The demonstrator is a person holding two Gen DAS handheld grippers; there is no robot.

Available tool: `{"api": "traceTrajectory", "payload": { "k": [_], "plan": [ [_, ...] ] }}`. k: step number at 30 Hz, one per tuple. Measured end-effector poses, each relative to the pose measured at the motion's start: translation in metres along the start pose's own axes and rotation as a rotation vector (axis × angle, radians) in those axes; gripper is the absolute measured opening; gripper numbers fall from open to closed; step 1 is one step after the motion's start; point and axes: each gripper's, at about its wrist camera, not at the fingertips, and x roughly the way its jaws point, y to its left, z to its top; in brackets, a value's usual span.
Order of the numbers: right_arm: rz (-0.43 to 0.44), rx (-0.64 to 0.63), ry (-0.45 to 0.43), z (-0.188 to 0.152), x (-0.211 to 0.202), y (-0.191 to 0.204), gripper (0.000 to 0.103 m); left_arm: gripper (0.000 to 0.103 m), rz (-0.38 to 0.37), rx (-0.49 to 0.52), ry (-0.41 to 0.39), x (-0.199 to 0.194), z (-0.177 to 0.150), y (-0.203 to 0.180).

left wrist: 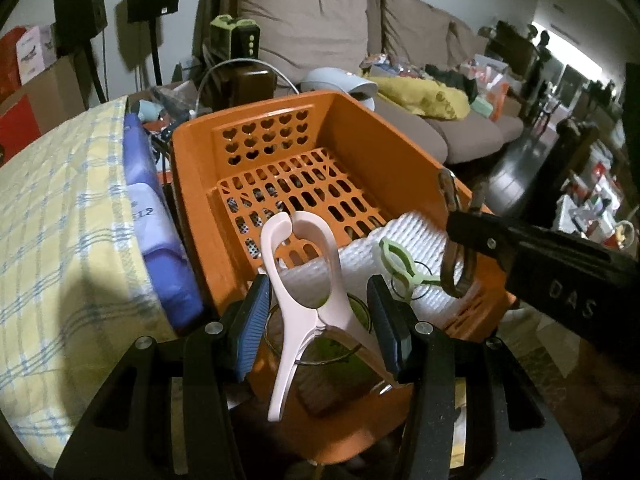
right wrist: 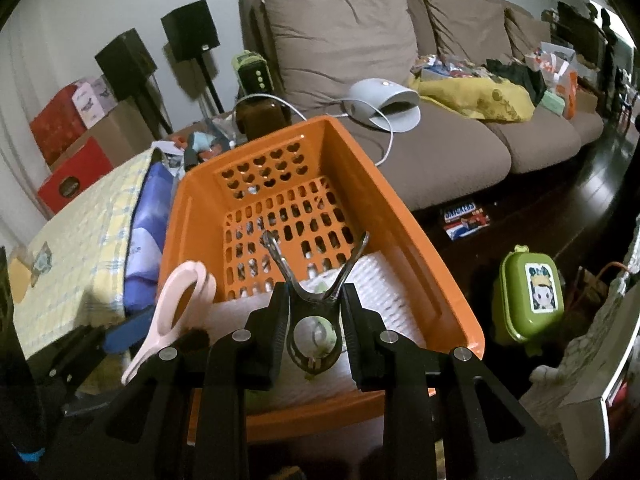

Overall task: Organize objects
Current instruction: 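Lower the pink clip into the basket and open the left gripper while the right gripper releases the metal clip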

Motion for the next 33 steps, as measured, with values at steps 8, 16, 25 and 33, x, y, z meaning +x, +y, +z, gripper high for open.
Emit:
{"api": "traceTrajectory", "payload": {
  "k": [8,16,25,33],
  "plan": [
    [-0.020,0.037,0.043,-0.002,0.009,-0.014,0.026,0.047,-0.012,0.006,0.041,0.019,0.006,-0.006],
    [-0.015,0.039,0.061,-0.004,0.014,-0.014,0.025,0.048,-0.033,-0.047,0.102,0.032,0.003,0.002],
    [-0.020,0.116,0.007,0.002,0.004,-0.029,0.036,0.065,-0.099,-0.073,0.044,0.004,0.011,0.007],
    [-0.023,0.095,0.002,0.003,0.004,-0.024,0.038,0.070,-0.115,-0.092,-0.007,-0.043,0.025,0.023]
  ]
}}
